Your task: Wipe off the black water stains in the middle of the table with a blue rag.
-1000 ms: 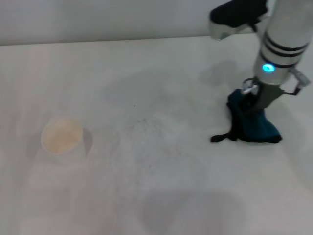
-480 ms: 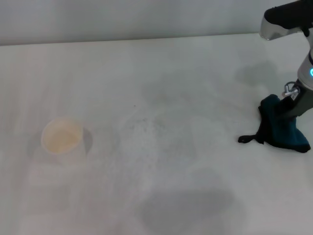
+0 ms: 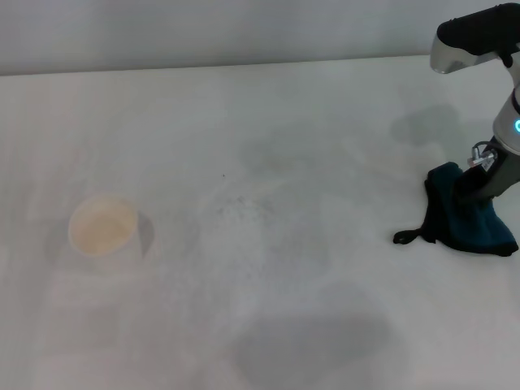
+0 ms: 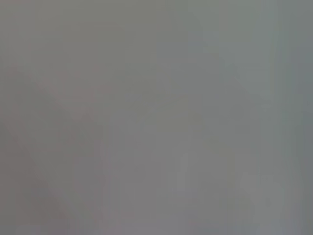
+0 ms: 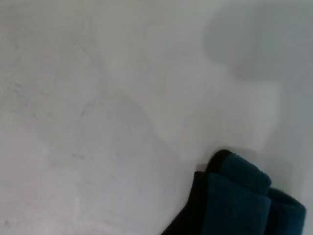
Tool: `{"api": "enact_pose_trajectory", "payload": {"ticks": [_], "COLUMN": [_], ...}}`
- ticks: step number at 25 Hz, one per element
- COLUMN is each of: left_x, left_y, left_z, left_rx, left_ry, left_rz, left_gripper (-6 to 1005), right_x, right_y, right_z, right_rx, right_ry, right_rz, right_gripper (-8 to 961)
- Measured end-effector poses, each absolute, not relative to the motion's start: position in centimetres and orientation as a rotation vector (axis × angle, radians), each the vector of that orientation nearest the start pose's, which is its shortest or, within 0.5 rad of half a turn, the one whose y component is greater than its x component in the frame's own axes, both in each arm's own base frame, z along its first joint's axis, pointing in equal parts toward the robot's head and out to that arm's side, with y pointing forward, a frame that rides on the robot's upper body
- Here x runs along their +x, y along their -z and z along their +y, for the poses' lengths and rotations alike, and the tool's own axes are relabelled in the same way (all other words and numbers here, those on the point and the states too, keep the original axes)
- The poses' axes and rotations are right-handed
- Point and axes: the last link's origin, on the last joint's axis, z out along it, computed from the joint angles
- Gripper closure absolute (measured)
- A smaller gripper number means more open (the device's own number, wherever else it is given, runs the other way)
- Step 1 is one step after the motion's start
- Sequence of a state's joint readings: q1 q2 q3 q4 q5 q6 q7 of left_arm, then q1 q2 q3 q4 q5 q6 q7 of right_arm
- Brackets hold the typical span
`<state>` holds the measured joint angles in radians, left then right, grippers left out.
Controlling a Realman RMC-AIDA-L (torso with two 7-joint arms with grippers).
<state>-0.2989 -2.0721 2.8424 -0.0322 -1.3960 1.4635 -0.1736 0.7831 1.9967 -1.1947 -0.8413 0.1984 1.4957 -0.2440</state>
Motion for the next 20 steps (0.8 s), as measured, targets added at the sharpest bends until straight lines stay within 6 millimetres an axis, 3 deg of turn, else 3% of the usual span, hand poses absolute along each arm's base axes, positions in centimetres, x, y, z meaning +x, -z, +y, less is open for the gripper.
{"api": "enact_pose_trajectory", "payload": {"ticks": [3,8,20], "left_x": [-37.5,-37.5,-37.5], "left_y": [-3.0,-3.0,-3.1], "left_z": [26.1,26.1,26.2], "left_rx": [-1.495,-1.495,-1.487], "left_ry": [0.632,0.633,0.636], "left_rz": [-0.397,-0.399,-0.406], "left_gripper": [119,120,120], "right_x": [27.2,27.2,29.3], "right_y": [-3.1,-4.0,-10.3], "right_z": [38.2,38.5,40.3], "right_rx": [-1.996,-2.021,-2.085], "right_ry": [0.783,0.680,0.041], "right_rz": [1.505,1.515,1.432], "right_gripper": [776,610,609]}}
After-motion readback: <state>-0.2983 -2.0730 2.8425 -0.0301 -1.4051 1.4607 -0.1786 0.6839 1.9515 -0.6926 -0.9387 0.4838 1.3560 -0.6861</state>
